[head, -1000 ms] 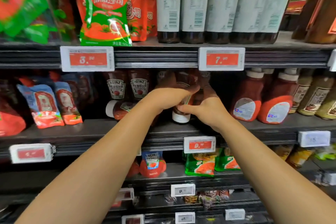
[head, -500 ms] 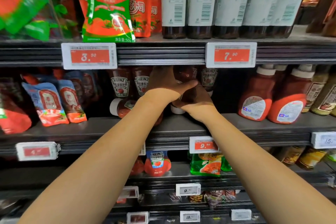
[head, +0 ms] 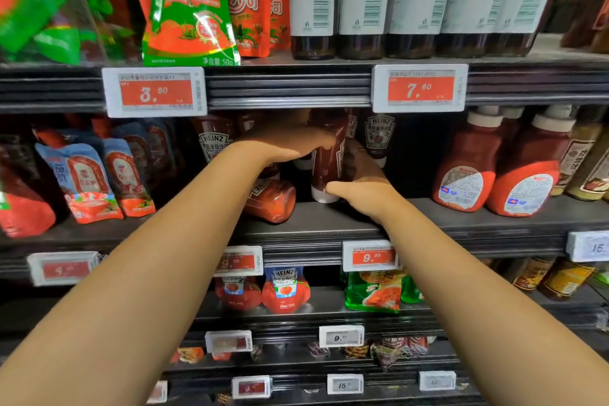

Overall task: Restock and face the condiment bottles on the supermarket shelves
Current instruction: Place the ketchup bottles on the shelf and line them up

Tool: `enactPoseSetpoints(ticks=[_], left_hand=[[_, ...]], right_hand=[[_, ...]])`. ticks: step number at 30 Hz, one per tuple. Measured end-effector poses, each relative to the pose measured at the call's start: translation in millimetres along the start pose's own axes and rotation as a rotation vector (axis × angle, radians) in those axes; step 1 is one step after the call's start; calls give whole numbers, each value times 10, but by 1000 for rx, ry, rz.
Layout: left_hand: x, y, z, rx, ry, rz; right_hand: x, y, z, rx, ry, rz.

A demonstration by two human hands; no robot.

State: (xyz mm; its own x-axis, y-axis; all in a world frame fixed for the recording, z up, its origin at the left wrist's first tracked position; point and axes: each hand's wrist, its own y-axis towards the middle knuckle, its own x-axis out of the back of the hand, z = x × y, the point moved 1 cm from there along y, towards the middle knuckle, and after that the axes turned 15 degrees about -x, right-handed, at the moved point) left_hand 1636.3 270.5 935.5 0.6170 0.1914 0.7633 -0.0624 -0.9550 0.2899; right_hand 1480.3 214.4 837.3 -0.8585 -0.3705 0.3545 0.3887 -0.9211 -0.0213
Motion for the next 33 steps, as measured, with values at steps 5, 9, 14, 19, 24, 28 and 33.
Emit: enactPoseSetpoints(ticks=[5, 9, 14, 19, 24, 28, 33], left_hand=[[-93, -38, -34, -83, 89, -68], [-115, -25, -79, -109, 149, -82], [-71, -87, -118, -177, 220, -51], [109, -290, -33, -171, 442, -186], [238, -439, 148, -215, 675, -168], [314, -466, 352, -87, 880, -188], [320, -458, 603, -41, 868, -180]], right_hand=[[-7, 50, -5, -2, 25, -97], [-5, 72, -14, -7, 74, -138], [-5, 100, -74, -8, 48, -126], [-16, 117, -56, -6, 34, -144], [-72, 81, 20, -6, -181, -245], [-104, 31, 22, -13, -353, -279], [-107, 82, 117, -61, -495, -259]])
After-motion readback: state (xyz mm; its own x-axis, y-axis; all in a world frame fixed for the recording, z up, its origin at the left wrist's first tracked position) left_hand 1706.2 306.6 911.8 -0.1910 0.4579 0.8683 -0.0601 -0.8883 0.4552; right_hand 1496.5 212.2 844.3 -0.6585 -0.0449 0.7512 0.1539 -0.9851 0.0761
